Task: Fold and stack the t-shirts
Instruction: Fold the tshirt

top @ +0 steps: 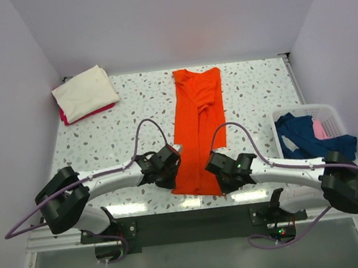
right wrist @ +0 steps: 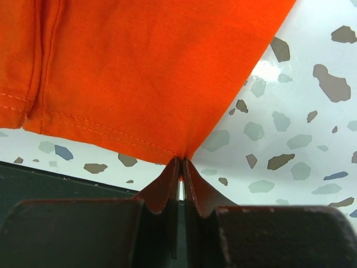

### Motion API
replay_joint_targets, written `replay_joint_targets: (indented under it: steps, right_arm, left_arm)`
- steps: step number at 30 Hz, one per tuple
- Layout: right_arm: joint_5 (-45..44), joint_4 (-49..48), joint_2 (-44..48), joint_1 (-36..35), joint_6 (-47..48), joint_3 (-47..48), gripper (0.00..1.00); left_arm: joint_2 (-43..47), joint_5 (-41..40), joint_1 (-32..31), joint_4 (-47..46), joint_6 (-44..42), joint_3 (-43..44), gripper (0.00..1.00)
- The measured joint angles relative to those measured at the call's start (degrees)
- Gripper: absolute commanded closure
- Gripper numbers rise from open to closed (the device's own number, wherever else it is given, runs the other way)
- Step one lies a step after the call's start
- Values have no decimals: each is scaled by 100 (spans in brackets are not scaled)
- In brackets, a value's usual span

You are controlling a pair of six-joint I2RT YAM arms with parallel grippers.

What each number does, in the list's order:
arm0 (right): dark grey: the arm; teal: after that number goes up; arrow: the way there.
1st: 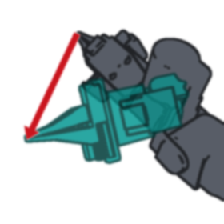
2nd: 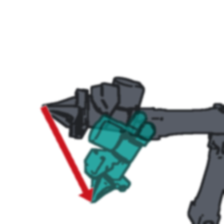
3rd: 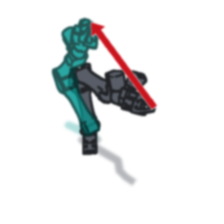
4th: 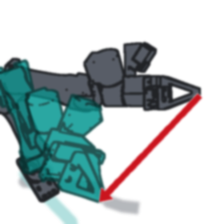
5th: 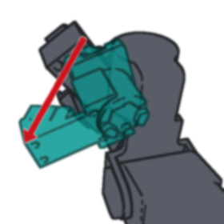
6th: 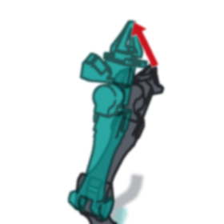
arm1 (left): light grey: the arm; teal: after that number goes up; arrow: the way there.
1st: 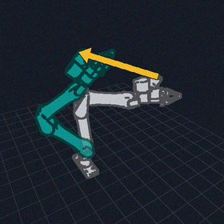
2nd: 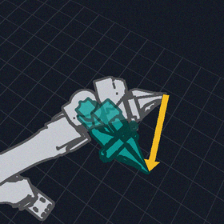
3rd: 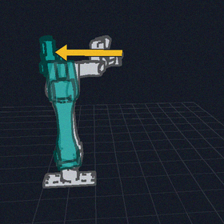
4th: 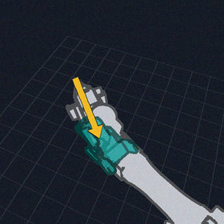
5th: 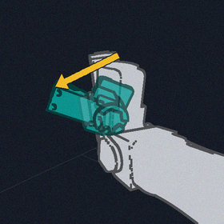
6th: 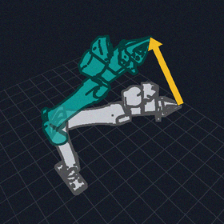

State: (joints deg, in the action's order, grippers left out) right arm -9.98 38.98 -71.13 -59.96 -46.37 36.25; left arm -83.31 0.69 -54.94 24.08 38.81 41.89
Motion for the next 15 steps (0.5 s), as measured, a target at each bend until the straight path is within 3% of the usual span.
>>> replay_joint_targets:
  steps: [15]
  right_arm:
    - [-98, 262, 448, -2, -225, -254, 97]
  left_arm:
    - [492, -87, 0, 17, 166, -378, 100]
